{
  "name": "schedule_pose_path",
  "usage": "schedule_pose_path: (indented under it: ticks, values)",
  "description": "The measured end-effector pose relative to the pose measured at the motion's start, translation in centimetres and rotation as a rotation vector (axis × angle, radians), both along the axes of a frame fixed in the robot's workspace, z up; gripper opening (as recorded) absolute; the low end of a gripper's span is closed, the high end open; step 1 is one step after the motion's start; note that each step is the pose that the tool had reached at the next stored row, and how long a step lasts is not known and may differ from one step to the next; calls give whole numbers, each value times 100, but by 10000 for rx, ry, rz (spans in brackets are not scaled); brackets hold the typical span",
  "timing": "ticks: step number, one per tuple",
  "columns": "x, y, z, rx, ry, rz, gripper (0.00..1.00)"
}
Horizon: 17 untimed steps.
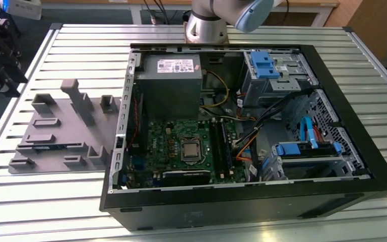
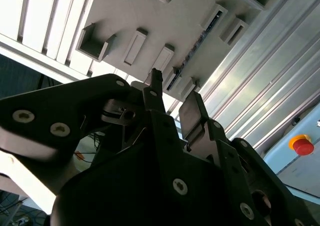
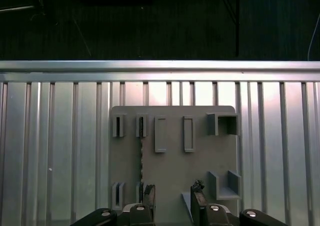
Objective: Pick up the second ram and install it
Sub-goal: 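Pick up the second ram and move it above second insertion slot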
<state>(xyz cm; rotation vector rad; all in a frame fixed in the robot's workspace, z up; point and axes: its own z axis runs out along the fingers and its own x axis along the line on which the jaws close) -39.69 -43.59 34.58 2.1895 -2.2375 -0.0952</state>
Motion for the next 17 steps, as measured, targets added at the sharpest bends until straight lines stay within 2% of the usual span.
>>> schedule_pose_path:
  ticks: [8,17]
  values:
    - [-55,-1,-18,-1,-3,1,41]
    - [-59,-1,-37,-1,-4,1,41]
